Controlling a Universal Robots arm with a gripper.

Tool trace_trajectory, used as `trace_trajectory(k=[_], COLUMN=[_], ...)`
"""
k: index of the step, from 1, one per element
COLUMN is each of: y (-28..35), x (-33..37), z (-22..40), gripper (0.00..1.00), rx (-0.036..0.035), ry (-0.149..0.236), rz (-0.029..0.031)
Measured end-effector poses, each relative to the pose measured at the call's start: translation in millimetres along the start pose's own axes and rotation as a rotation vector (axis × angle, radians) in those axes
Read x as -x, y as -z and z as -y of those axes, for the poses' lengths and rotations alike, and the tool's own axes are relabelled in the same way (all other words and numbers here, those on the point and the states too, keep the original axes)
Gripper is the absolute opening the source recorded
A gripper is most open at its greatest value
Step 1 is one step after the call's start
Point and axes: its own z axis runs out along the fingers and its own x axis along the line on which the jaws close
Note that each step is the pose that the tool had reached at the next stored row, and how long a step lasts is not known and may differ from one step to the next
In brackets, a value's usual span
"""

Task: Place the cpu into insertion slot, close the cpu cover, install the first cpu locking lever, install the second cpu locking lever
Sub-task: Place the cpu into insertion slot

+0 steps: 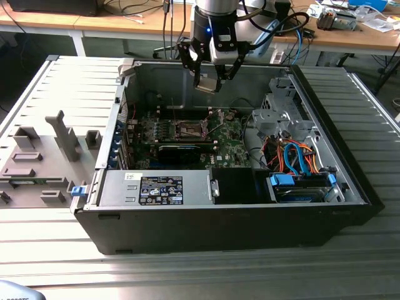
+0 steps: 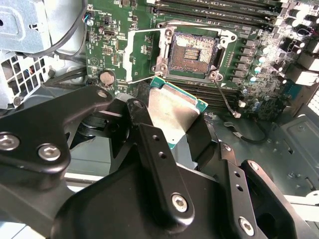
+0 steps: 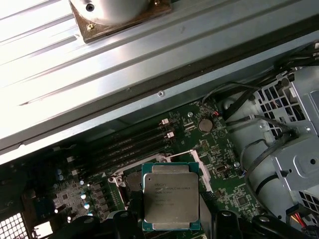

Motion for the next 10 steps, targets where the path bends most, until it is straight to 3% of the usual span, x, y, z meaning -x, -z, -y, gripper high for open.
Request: trace_trajectory(k=[10], y=[-0.2], x=[0.0], z=[0.0], gripper=[0.54], rx=[0.0001], ry=[-0.008], rz=[0.0007])
